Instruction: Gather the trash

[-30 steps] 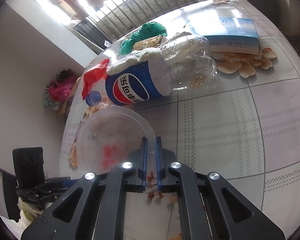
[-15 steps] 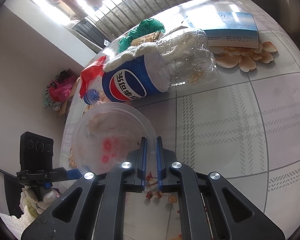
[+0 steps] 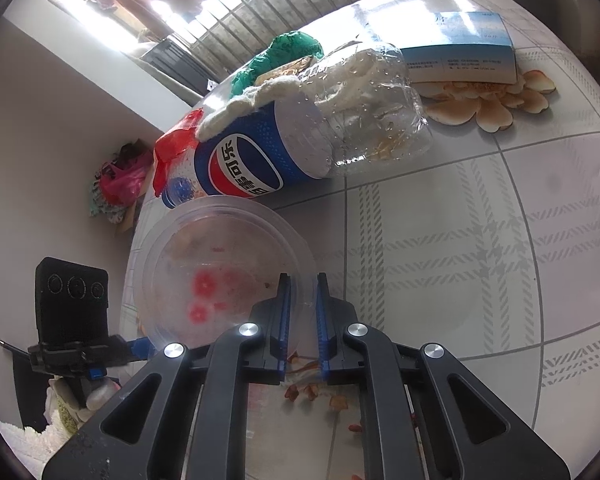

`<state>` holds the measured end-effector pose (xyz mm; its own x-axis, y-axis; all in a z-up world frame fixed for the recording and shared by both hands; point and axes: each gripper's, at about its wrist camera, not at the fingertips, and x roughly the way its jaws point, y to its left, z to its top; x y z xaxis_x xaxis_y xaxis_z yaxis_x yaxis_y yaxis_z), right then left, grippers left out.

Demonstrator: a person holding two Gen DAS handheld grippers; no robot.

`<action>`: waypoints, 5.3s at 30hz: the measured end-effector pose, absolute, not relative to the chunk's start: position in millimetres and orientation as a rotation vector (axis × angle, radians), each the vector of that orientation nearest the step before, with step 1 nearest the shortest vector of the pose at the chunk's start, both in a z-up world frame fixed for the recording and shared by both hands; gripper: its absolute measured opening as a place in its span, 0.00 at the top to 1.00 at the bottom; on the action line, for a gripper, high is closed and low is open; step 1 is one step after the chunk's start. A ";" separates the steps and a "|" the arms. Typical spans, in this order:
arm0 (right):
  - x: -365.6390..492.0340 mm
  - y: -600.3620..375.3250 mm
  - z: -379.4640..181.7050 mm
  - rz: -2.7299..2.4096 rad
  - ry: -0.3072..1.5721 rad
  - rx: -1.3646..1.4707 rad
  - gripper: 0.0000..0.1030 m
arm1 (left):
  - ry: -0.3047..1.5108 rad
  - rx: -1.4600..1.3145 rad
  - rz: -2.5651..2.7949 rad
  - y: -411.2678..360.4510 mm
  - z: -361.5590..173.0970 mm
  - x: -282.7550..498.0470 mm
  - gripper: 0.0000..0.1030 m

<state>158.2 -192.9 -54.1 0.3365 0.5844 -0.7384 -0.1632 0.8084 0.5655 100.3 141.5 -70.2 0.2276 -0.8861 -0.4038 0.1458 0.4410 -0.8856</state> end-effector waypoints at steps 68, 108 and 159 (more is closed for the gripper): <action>-11.4 -713.0 -256.7 -0.762 0.733 1.371 0.56 | 1.216 0.340 -1.198 -575.1 -129.7 220.4 0.45; 95.7 -432.0 -5.5 0.099 0.764 0.609 0.50 | 0.693 -0.077 -0.706 -27.7 43.6 121.1 0.33; 177.6 -174.3 7.5 0.446 0.869 -0.011 0.92 | 0.717 -0.038 -0.360 108.2 -9.8 200.0 0.80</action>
